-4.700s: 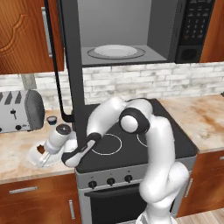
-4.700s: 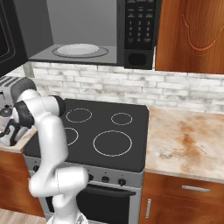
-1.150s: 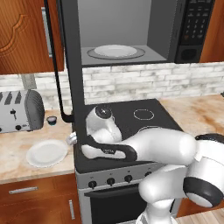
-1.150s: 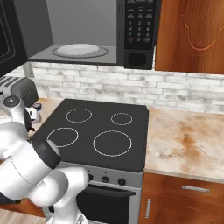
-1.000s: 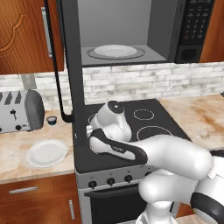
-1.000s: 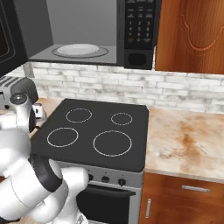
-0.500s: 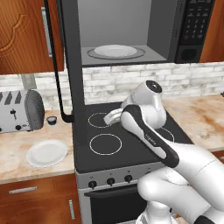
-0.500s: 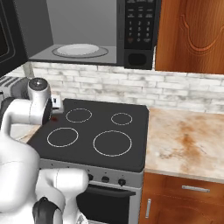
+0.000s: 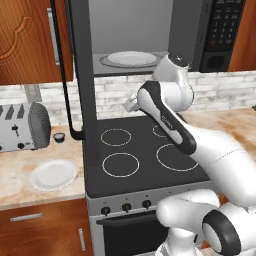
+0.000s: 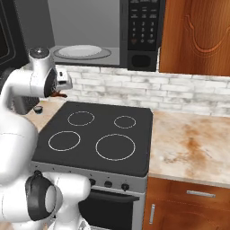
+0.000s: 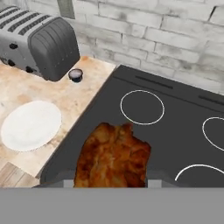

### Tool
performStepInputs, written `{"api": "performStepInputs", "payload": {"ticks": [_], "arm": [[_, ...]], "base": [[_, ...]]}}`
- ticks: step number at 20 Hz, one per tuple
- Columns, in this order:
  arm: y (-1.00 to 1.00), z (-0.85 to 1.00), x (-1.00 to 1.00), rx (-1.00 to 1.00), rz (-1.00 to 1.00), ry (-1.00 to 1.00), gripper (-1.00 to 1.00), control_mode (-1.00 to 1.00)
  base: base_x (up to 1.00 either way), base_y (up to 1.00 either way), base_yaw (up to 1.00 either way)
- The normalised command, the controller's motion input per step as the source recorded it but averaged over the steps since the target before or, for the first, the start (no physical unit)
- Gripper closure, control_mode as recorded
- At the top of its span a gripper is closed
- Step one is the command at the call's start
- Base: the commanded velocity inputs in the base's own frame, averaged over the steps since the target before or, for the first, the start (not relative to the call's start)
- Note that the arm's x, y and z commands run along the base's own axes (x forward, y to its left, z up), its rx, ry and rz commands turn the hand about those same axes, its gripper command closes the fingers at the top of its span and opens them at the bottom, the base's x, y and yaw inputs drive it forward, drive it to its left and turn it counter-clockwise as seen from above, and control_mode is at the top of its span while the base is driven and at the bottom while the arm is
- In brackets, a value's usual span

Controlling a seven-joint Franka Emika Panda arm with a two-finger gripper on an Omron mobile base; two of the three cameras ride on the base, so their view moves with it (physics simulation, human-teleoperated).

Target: Pick the chicken drumstick from the counter and place it in the microwave.

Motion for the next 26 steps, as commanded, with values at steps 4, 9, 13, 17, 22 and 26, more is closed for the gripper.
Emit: {"api": "performStepInputs", "payload": {"ticks": [4, 9, 13, 17, 22, 26], "arm": [[-0.09, 1.0, 1.0, -0.05, -0.02, -0.1, 1.0, -1.0], [-0.07, 0.95, 0.82, -0.06, -0.01, -0.2, 1.0, -1.0], [-0.06, 0.96, 0.37, -0.07, -0.04, -0.35, 1.0, -1.0], [-0.18, 0.42, 0.77, -0.08, -0.1, -0.14, 1.0, -1.0], [0.01, -0.04, 0.97, -0.03, -0.07, 0.01, 1.0, -1.0], [0.08, -0.21, 0.56, 0.0, -0.05, 0.03, 1.0, -1.0]], "base": [[0.0, 0.0, 0.0], [0.0, 0.0, 0.0], [0.0, 0.0, 0.0], [0.0, 0.0, 0.0], [0.0, 0.0, 0.0], [0.0, 0.0, 0.0]]}}
